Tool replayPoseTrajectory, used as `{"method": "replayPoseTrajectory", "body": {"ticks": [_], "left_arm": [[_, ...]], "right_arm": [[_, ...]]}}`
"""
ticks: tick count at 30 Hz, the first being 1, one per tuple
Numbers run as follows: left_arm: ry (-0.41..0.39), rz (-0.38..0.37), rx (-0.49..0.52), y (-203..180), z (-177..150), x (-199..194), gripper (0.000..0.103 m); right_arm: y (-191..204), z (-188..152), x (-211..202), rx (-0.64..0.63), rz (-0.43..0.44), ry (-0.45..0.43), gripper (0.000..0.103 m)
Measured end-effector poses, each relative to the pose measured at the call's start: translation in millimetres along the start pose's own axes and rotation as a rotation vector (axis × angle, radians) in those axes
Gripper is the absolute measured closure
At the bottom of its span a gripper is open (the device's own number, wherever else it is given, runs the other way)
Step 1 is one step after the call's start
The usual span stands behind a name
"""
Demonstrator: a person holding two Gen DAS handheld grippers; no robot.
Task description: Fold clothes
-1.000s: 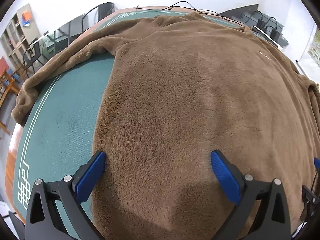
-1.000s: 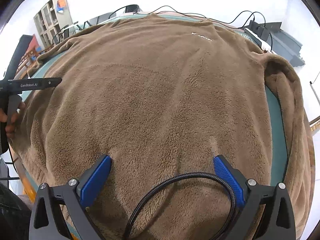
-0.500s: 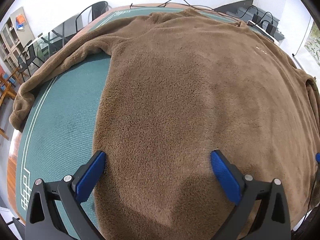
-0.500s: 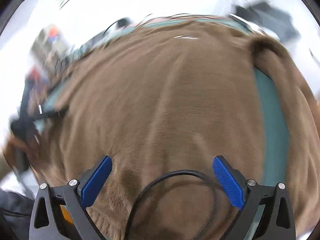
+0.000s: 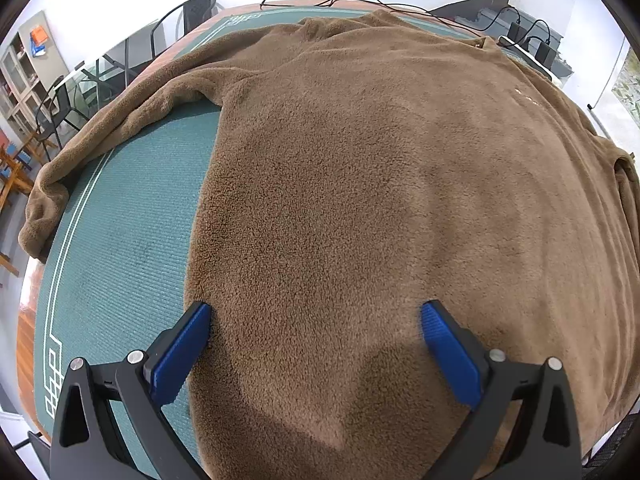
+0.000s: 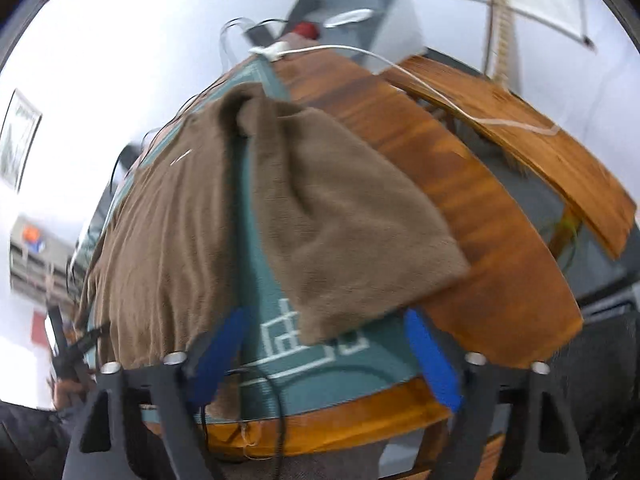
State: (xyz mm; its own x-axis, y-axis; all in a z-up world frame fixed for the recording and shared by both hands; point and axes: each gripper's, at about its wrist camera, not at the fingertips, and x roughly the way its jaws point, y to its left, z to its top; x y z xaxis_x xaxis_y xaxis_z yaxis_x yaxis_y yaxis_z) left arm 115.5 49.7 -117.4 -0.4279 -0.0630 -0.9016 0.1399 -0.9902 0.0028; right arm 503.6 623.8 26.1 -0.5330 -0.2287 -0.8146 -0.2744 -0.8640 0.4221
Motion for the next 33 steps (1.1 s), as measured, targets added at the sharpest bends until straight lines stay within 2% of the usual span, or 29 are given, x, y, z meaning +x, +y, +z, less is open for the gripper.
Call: {"method": "replayPoseTrajectory", "body": {"ticks": [3, 6, 10, 15, 19, 24, 29, 33], "left_arm": [[0.001, -0.001, 0.001, -1.5, -1.1, -0.4, 0.0], [-0.002, -0.001, 0.002, -3.2, -2.8, -1.2, 0.0], [-0.009, -0.003, 0.005, -4.9, -6.0, -2.5, 0.0], [-0.017, -0.003, 0.003, -6.9, -7.7, -5.0, 0.0], [-0.032, -0.002, 0.002, -9.6, -12.6, -8.7, 0.0], [-0.04, -0.001, 0.0, -9.9, -18.0, -12.8, 0.0], [-0.038, -0.004, 0.005, 3.2, -20.2, -9.1, 0.0], [0.011, 0.0, -0.006, 2.5, -10.7, -10.7, 0.0]], "right_arm": [[-19.6, 3.7, 1.5, 0.07, 0.014, -0.01, 0.025], [-33.7, 11.3, 10.3, 0.154, 0.076, -0.022, 0.025], [-40.2, 21.3, 20.5, 0.193, 0.129, -0.046, 0.027], [-37.1, 30.0, 31.6, 0.22, 0.139, -0.068, 0.062], [-38.8, 32.7, 36.7, 0.231, 0.107, -0.081, 0.074], [-34.8, 39.1, 29.7, 0.22, 0.092, -0.128, 0.093], [-28.2, 63.7, -8.5, 0.235, 0.173, -0.256, 0.095], [-18.2, 90.8, -49.1, 0.231, 0.247, -0.386, 0.095]]}}
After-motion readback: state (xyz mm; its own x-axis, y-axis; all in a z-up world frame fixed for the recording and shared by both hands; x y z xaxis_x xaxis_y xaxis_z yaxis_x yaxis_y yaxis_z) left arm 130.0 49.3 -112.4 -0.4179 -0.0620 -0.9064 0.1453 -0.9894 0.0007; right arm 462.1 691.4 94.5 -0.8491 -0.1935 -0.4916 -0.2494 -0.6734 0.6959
